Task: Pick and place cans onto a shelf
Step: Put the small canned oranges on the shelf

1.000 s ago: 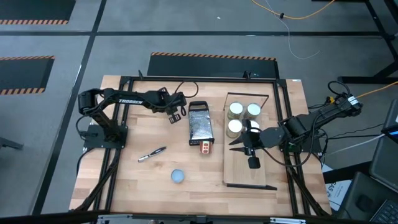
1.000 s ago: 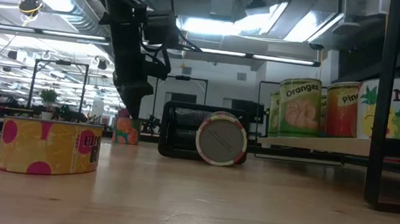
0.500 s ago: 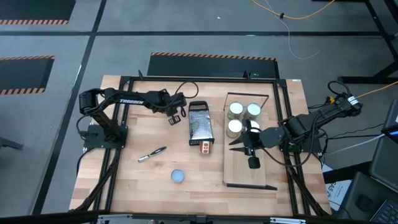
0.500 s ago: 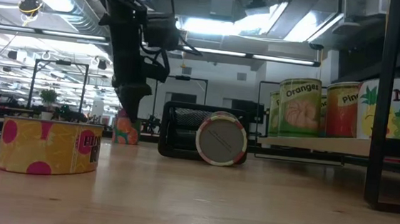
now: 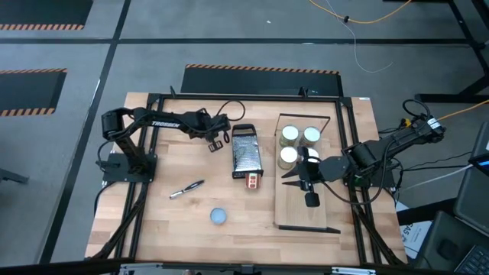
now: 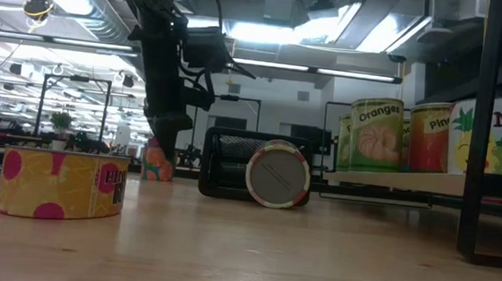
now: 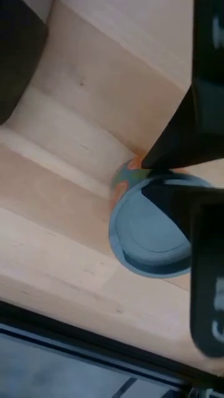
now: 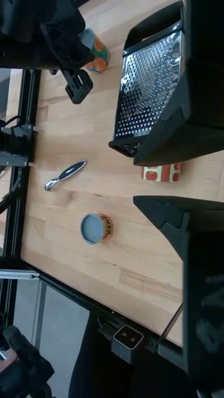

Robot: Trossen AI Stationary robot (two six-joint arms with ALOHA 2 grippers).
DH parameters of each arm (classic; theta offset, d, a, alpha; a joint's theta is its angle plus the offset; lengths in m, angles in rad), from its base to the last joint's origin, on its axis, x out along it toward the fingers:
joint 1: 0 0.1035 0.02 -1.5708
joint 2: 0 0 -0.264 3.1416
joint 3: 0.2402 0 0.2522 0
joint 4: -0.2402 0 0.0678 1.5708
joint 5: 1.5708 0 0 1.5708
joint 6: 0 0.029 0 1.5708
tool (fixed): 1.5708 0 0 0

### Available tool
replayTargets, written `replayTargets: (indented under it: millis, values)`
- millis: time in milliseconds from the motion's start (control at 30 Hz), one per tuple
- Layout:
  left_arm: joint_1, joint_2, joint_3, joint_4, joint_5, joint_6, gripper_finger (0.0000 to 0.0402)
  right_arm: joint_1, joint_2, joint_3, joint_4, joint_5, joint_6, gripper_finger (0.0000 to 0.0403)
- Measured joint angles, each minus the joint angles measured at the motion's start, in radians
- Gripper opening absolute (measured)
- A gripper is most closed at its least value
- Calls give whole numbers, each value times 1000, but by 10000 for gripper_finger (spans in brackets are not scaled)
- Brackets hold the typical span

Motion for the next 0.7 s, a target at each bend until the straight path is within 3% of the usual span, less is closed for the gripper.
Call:
replayTargets:
  millis: [100,333,500,700]
  values:
    - [-16,0,0,1,10,16,9,0,0,0,0,0,0,91]
    - [-113,-17,20,-40,116,140,4,0,0,0,0,0,0,91]
    - [-202,-97,68,-80,264,215,3,0,0,0,0,0,-3,91]
    - [-306,-224,118,-74,585,327,2,0,2,0,18,0,-4,91]
